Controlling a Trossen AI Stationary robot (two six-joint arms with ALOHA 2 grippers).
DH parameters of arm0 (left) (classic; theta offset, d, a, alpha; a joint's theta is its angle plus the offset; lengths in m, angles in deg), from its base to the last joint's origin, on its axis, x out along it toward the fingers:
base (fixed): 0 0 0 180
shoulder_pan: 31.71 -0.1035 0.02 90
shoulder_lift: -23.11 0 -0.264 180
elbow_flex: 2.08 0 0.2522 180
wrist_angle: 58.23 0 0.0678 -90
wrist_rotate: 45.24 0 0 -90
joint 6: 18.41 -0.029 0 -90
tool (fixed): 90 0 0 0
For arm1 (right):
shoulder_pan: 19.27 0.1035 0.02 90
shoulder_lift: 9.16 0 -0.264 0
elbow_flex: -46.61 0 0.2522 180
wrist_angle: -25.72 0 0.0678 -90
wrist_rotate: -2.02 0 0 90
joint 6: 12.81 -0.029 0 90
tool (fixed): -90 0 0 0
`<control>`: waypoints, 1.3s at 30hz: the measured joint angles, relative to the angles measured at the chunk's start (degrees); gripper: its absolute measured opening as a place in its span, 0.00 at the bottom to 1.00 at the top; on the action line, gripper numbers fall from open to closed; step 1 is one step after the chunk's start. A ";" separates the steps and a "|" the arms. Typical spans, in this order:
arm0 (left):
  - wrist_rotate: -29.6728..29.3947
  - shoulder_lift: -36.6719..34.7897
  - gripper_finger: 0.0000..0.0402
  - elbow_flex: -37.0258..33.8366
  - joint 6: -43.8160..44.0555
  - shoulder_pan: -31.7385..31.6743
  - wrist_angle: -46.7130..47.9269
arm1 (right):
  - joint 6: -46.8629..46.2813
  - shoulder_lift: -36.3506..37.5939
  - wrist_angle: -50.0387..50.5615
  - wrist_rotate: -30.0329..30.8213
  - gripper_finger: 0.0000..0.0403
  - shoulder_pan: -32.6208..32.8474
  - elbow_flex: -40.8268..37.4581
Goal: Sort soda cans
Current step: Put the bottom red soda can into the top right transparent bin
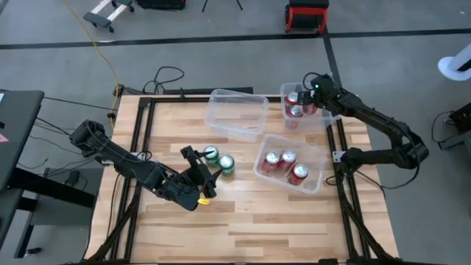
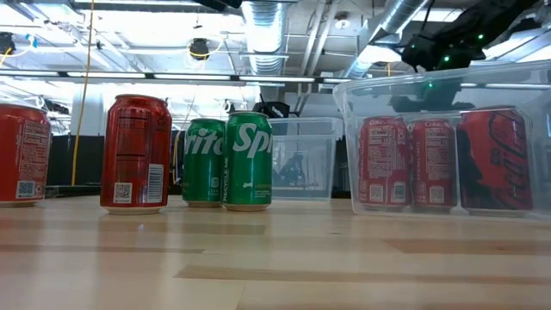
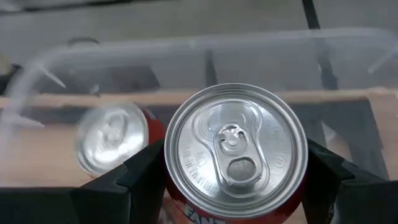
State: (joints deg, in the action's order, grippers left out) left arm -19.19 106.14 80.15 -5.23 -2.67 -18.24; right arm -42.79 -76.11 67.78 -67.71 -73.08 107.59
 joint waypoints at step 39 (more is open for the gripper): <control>0.07 0.04 0.80 0.00 2.69 0.03 1.87 | -2.72 -7.26 0.11 4.51 0.78 3.24 -0.02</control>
State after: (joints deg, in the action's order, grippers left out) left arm -19.12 106.18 80.15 -2.53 -2.65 -16.37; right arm -45.51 -83.37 67.90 -63.20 -69.84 107.57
